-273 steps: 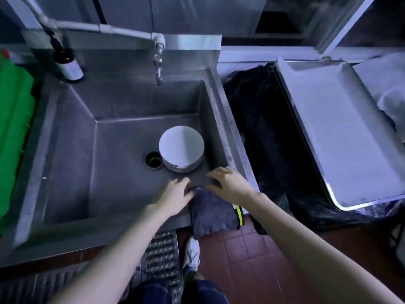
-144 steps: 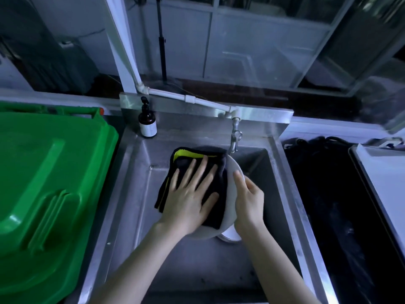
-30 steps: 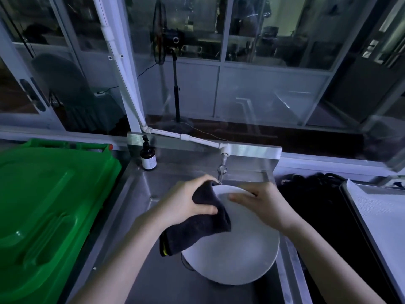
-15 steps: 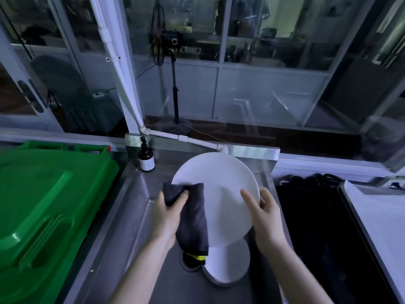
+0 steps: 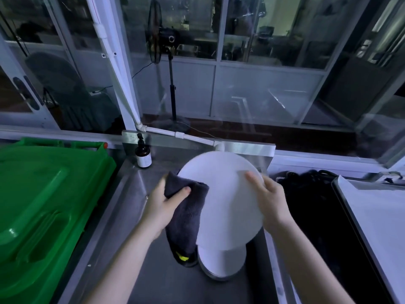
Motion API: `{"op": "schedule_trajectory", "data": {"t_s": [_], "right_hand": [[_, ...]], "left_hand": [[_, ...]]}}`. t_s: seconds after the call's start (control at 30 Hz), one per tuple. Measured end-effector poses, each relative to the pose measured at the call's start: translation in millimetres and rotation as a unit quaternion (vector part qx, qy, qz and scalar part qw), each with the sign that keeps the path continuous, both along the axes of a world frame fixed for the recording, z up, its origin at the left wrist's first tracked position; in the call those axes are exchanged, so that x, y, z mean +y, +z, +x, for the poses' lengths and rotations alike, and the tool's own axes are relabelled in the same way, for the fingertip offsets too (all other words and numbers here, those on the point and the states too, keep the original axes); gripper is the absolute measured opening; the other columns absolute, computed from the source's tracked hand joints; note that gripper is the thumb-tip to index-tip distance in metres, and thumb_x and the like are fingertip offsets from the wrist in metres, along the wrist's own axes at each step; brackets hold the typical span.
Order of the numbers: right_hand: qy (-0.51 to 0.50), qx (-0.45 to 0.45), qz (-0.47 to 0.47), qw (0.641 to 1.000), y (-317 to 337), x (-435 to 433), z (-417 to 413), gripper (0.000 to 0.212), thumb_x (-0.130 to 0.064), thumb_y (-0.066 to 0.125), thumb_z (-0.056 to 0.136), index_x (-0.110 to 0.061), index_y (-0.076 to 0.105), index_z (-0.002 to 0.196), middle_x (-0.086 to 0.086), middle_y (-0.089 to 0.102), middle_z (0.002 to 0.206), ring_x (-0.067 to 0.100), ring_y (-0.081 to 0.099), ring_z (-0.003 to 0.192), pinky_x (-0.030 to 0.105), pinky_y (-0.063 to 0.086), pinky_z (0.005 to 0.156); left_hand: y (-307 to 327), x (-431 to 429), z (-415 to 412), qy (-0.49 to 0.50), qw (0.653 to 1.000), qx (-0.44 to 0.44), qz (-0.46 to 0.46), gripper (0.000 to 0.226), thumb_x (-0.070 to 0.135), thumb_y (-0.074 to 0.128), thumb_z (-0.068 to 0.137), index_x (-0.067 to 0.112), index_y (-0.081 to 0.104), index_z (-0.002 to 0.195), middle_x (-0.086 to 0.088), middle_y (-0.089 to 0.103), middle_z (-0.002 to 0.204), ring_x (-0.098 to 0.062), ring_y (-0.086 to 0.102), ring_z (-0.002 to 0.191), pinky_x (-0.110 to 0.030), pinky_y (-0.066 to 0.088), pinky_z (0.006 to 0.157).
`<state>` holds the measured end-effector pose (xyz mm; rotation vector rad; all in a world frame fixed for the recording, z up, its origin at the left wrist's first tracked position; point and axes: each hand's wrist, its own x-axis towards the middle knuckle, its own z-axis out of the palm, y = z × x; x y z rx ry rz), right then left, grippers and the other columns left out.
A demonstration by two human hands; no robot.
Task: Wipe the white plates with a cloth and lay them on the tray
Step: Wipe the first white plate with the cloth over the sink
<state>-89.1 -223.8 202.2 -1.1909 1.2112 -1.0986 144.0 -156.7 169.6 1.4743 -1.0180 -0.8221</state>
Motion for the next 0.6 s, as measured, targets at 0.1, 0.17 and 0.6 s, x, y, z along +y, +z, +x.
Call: {"op": "schedule_trajectory", "data": {"t_s": [0.1,0.17,0.6], "right_hand": [[-0.05,-0.018,0.036,0.998,-10,12,3,0.026,-0.036,0.067,0.093,-0.012,0.073,0.087,0.001,0.063,0.072,0.018,0.057,0.067,0.036,0.045,0.064],[0.025,0.04,0.0,0.999,-9,17,0,0.024,-0.036,0.066,0.095,-0.015,0.072,0.082,0.002,0.062,0.07,0.018,0.056,0.066,0.035,0.043,0.063],[0.002,0.019,0.002,1.0,-4,20,0,0.034,-0.032,0.066,0.095,0.0,0.066,0.086,0.003,0.057,0.07,0.017,0.05,0.066,0.035,0.039,0.063]], "left_hand": [[-8,2,1,0.016,0.999,0.007,0.027,0.038,0.052,0.074,0.062,0.044,0.064,0.098,0.019,0.074,0.096,0.001,0.068,0.096,-0.028,0.053,0.082],[-3,-1,7,-0.026,0.997,-0.053,0.042,0.044,0.056,0.075,0.057,0.049,0.061,0.098,0.023,0.072,0.095,0.004,0.066,0.096,-0.024,0.051,0.082],[18,-1,0,-0.013,0.999,-0.044,-0.028,0.041,0.028,0.078,0.08,0.041,0.059,0.114,0.024,0.071,0.101,0.007,0.063,0.1,-0.01,0.047,0.079]]}}
